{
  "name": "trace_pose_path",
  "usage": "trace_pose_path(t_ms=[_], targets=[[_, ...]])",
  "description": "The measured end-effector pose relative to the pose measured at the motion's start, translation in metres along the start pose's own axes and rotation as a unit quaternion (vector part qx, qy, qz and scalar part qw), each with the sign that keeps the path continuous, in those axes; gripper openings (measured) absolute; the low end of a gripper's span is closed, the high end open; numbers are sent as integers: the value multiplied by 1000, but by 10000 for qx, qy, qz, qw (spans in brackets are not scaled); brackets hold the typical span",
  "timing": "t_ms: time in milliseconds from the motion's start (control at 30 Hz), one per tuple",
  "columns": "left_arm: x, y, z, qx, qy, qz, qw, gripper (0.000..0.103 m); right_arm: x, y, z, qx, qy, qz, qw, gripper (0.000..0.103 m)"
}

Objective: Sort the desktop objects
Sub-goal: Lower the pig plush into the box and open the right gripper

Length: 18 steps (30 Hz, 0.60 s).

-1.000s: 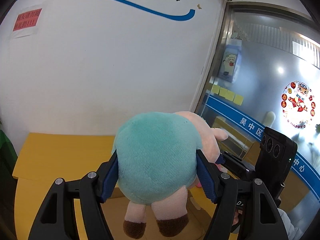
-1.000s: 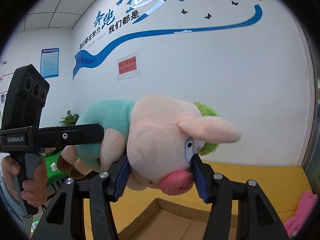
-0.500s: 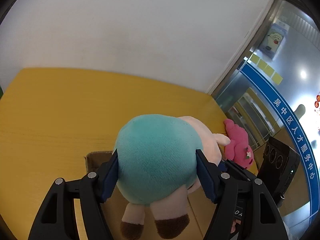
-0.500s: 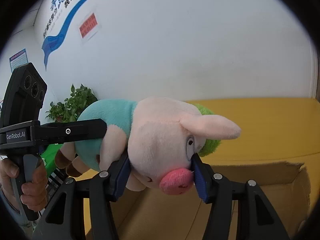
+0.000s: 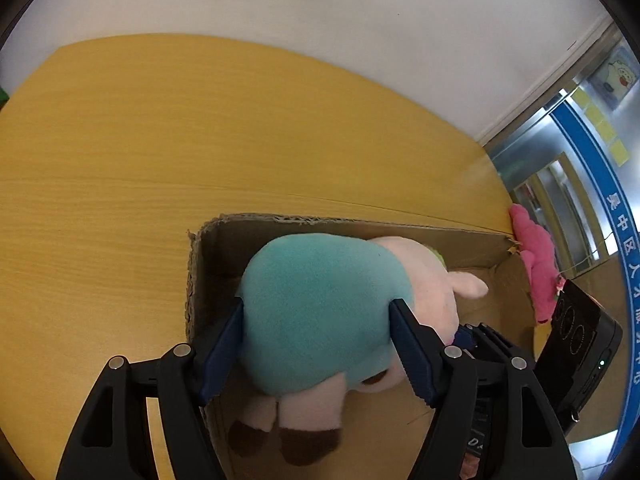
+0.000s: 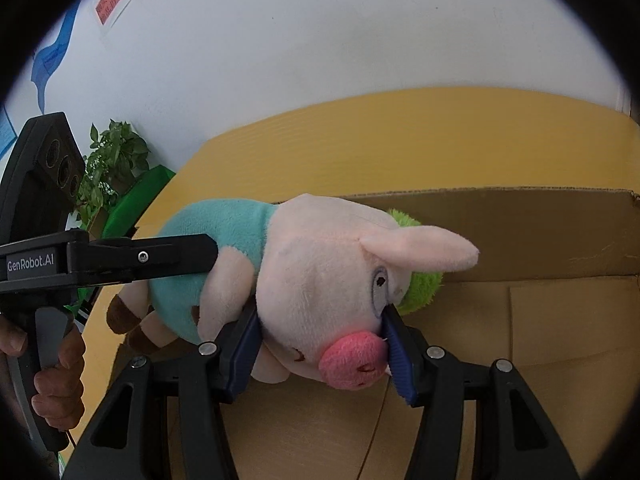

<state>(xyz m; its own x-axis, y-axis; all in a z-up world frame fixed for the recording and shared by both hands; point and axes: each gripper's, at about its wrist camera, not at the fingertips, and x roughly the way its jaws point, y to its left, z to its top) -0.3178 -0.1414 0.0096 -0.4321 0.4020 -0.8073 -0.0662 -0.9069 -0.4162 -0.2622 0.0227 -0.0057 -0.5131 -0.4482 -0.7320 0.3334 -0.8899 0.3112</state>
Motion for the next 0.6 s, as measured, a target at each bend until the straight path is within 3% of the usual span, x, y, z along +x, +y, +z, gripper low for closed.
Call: trace_pose_path(t_ms=[133, 200, 333, 500, 600], targets=[[-10, -9, 6, -199, -67, 198, 9996, 76, -2, 4, -3, -24, 117, -42, 9999, 69], [-29, -14, 4, -136, -345, 488, 9981, 75, -9, 4, 3, 31, 128, 107, 9999, 72], [-83, -29, -15, 238, -869, 466, 9948, 76, -55, 3, 3, -143, -128, 169, 9997, 72], [-141, -64, -80, 1066, -1358, 569, 9833, 80, -136, 16, 1, -624, -424, 246, 9968, 75], [-147, -82, -127, 1347, -1280, 658, 9804, 81, -172, 28, -11, -792, -374, 339, 9956, 79]])
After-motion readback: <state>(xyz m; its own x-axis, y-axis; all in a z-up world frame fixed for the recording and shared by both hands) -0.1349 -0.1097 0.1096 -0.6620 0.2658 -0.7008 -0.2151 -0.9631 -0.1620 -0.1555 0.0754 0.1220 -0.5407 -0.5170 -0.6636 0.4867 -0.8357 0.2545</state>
